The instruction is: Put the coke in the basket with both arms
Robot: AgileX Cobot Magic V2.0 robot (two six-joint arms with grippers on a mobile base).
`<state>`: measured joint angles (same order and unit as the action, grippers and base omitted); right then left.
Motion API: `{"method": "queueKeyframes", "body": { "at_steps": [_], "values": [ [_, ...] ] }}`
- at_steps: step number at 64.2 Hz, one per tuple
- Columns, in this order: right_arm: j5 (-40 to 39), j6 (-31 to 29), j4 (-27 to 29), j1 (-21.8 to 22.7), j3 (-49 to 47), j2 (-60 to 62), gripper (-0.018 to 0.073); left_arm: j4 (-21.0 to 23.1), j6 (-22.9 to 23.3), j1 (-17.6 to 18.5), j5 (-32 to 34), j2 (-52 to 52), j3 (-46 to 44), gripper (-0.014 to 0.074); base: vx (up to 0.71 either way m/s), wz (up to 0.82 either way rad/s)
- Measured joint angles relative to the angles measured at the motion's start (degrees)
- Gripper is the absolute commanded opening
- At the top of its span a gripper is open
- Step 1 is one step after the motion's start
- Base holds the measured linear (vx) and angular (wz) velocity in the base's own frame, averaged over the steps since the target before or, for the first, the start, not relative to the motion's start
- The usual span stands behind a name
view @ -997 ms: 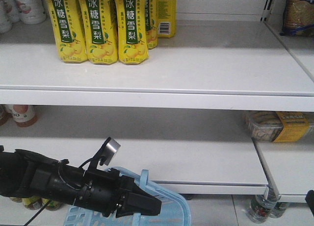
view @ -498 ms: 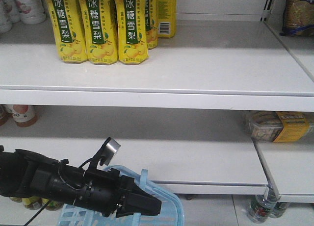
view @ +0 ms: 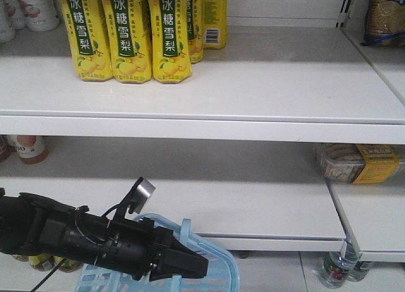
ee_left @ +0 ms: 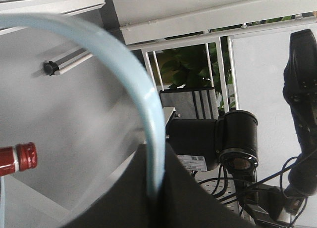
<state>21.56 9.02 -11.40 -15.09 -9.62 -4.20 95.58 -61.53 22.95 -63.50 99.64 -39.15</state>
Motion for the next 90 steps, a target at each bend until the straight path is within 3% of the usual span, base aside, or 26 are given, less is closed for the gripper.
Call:
{"method": "queueKeyframes", "body": {
  "at_steps": [28, 66, 90],
  "values": [
    [0.0, 0.0, 0.0, 0.0, 0.0, 0.0, -0.001, -1.23, 0.0, 0.75, 0.11, -3.28, 1.5, -0.0006, 0.0, 0.0],
    [0.0, 0.0, 0.0, 0.0, 0.0, 0.0, -0.001, -0.91, 0.45, 1.27, 10.62, -34.45, 12.78, -0.0006, 0.0, 0.0],
    [0.0, 0.02, 0.0, 0.0, 0.0, 0.0, -0.001, -5.8, 1.44, 1.27, 20.25, -52.49, 13.87, -0.0006, 0.0, 0.0]
  ]
}}
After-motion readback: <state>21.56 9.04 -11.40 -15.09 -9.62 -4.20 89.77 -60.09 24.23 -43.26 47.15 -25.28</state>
